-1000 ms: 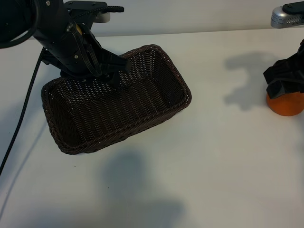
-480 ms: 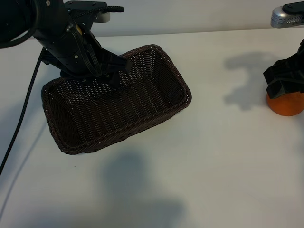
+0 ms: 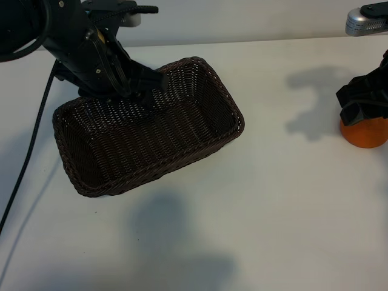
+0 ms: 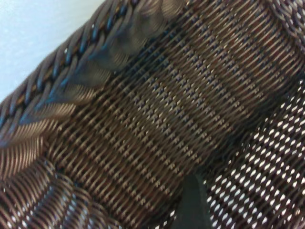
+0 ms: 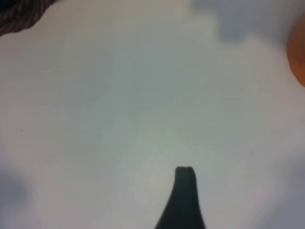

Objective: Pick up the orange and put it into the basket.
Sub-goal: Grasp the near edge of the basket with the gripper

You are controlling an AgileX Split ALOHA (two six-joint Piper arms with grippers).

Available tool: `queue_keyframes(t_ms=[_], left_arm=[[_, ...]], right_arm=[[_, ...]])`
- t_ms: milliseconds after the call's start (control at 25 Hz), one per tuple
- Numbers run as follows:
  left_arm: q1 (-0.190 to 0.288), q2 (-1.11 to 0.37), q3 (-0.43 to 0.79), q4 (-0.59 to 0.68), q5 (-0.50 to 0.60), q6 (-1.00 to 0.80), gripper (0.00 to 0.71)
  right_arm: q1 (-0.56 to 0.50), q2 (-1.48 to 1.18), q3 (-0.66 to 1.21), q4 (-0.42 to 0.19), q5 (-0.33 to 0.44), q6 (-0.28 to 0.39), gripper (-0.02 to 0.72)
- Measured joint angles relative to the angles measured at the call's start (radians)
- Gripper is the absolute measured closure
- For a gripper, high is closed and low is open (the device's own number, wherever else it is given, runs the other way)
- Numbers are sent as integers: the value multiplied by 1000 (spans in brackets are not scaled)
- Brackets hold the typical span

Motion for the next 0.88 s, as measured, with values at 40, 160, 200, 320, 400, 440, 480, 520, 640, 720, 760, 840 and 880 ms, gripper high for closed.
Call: queue_keyframes(t_ms=[40, 160, 200, 320, 400, 440, 480, 520, 640, 720, 760, 840, 880], left_arm=[[0, 0, 0, 0, -7, 1, 143], [0, 0, 0, 4, 5, -5, 143], [0, 0, 0, 18, 20, -22, 143], [0, -1, 0, 101, 84, -127, 143], [0, -18, 11, 154, 114, -192, 143], [0, -35, 20, 176, 123, -223, 143], [0, -58, 35, 186, 130, -244, 143], [0, -83, 53, 191, 132, -272, 143], [0, -150, 120, 212, 131, -331, 143], [0, -189, 174, 257, 130, -405, 143], [0, -211, 208, 288, 129, -454, 143], [0, -255, 276, 343, 116, -543, 143], [0, -280, 313, 360, 103, -585, 143]], right_arm=[[0, 0, 0, 0, 0, 0, 114], [0, 0, 0, 0, 0, -1, 114], [0, 0, 0, 0, 0, -1, 114], [0, 0, 0, 0, 0, -1, 114], [0, 0, 0, 0, 0, -1, 114], [0, 0, 0, 0, 0, -1, 114], [0, 0, 0, 0, 0, -1, 114], [0, 0, 0, 0, 0, -1, 114], [0, 0, 0, 1, 0, -1, 114], [0, 0, 0, 1, 0, -2, 114], [0, 0, 0, 1, 0, -2, 114], [0, 0, 0, 2, 0, -2, 114], [0, 0, 0, 2, 0, -2, 114]])
